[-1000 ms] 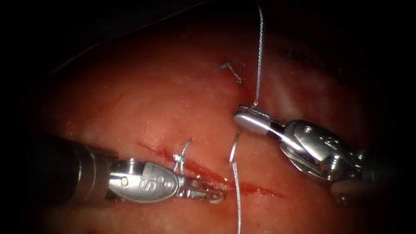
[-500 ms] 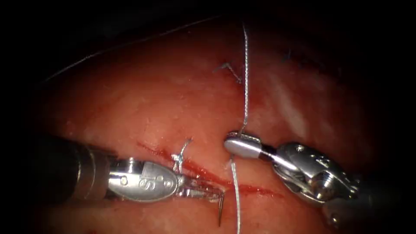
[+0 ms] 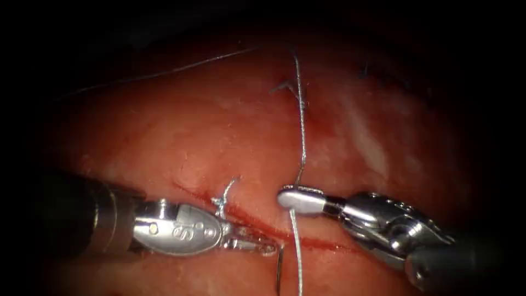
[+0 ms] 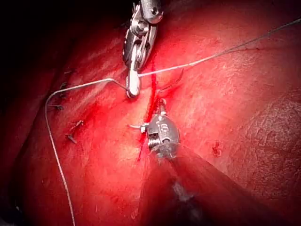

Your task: Wound Closure

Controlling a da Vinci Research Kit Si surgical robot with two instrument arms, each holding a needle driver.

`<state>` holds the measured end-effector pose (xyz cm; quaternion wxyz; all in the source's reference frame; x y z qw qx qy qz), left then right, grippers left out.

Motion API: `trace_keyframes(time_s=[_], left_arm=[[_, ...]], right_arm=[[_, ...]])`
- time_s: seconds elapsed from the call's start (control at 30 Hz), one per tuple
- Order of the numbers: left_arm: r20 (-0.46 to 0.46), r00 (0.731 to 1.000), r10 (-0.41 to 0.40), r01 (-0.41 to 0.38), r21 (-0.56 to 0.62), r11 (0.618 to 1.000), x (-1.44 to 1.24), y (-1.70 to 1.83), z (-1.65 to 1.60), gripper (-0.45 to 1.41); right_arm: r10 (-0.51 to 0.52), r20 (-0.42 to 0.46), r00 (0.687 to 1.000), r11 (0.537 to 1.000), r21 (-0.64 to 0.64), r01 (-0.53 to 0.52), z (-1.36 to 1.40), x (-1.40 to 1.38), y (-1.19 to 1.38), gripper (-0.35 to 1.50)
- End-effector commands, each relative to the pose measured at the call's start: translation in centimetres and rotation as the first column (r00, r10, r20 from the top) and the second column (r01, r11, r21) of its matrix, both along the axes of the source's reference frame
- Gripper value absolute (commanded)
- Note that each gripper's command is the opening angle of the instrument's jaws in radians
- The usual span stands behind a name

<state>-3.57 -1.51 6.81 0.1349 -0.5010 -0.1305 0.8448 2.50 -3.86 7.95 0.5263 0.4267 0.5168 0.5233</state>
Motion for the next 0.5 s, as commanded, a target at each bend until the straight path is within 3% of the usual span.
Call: trace_keyframes(time_s=[0.03,0.1,0.17,0.27,0.3,0.37,0.43,0.5], left_arm=[[0.002,1.0,0.0,0.0,-0.001,1.0,-0.05,0.0,0.06,-0.22],[0.003,1.0,0.0,0.0,0.0,1.0,-0.05,0.0,0.05,-0.22],[0.003,1.0,-0.001,0.001,0.001,1.0,-0.05,-0.01,0.03,-0.22],[0.002,1.0,-0.004,0.004,0.009,1.0,-0.06,-0.02,-0.01,-0.22],[0.003,1.0,-0.002,0.002,0.005,1.0,-0.07,-0.03,-0.04,-0.22],[0.005,1.0,0.001,-0.001,-0.004,1.0,-0.09,-0.05,-0.08,-0.2],[0.006,1.0,0.005,-0.005,-0.012,1.0,-0.11,-0.08,-0.14,-0.2],[0.008,1.0,0.009,-0.009,-0.021,1.0,-0.14,-0.1,-0.2,-0.18]], right_arm=[[-0.001,-0.018,1.0,1.0,0.029,0.001,0.01,0.08,-0.02,-0.35],[0.011,-0.027,1.0,0.999,0.046,-0.009,-0.01,0.07,-0.01,-0.3],[0.009,-0.028,1.0,0.999,0.047,-0.008,-0.02,0.07,-0.01,0.17],[0.015,-0.028,1.0,0.999,0.05,-0.014,-0.01,0.04,0.04,1.11],[0.021,-0.016,1.0,1.0,0.017,-0.02,-0.01,0.02,0.07,1.23],[0.032,0.014,0.999,0.995,-0.095,-0.03,0.0,-0.03,0.16,1.28],[0.044,0.055,0.998,0.962,-0.273,-0.028,0.01,-0.12,0.27,1.3],[0.062,0.121,0.991,0.898,-0.441,-0.002,0.01,-0.24,0.4,1.3]])
